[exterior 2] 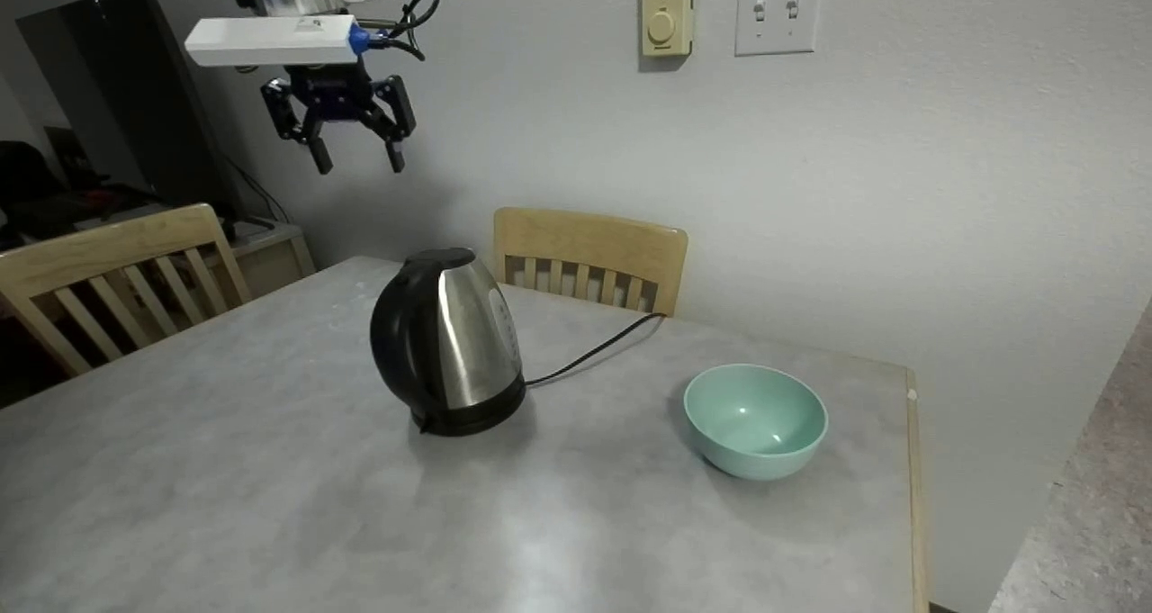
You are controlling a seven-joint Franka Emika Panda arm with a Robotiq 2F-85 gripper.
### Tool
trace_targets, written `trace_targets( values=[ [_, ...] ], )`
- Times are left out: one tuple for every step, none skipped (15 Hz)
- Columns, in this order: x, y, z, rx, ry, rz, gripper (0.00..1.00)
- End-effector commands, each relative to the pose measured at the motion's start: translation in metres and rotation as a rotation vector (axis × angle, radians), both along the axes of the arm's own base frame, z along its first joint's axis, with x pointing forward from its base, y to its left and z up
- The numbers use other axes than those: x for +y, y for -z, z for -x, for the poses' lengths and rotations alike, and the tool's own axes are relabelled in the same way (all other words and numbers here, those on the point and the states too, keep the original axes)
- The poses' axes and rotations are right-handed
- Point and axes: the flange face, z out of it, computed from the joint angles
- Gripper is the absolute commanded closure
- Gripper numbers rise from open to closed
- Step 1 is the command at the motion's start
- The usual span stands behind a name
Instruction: Close the electric kettle
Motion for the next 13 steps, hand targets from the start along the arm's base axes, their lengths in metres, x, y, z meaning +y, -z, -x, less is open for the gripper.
trace_targets(
  values=[
    [0.0097,-0.0076,0.0047,0.034,-0.028,0.000,0.00],
    [0.0120,-0.0081,0.0045,0.039,-0.033,-0.003,0.00],
    [0.0144,-0.0087,0.0047,0.043,-0.036,-0.005,0.00],
    [0.0161,-0.0092,0.0047,0.049,-0.033,-0.010,0.00],
    [0.0181,-0.0098,0.0054,0.062,-0.027,-0.017,0.00],
    [0.0197,-0.0103,0.0063,0.078,-0.028,-0.020,0.00],
    [0.0169,-0.0045,0.0029,0.047,-0.027,-0.007,0.00],
    [0.0179,-0.0050,0.0035,0.057,-0.029,-0.008,0.00],
    [0.0184,-0.0056,0.0037,0.061,-0.030,-0.008,0.00],
    [0.0185,-0.0058,0.0037,0.062,-0.030,-0.008,0.00],
    [0.0186,-0.0058,0.0037,0.062,-0.030,-0.008,0.00],
    [0.0186,-0.0058,0.0037,0.062,-0.030,-0.008,0.00],
    [0.0186,-0.0058,0.0038,0.063,-0.030,-0.008,0.00]
  ],
)
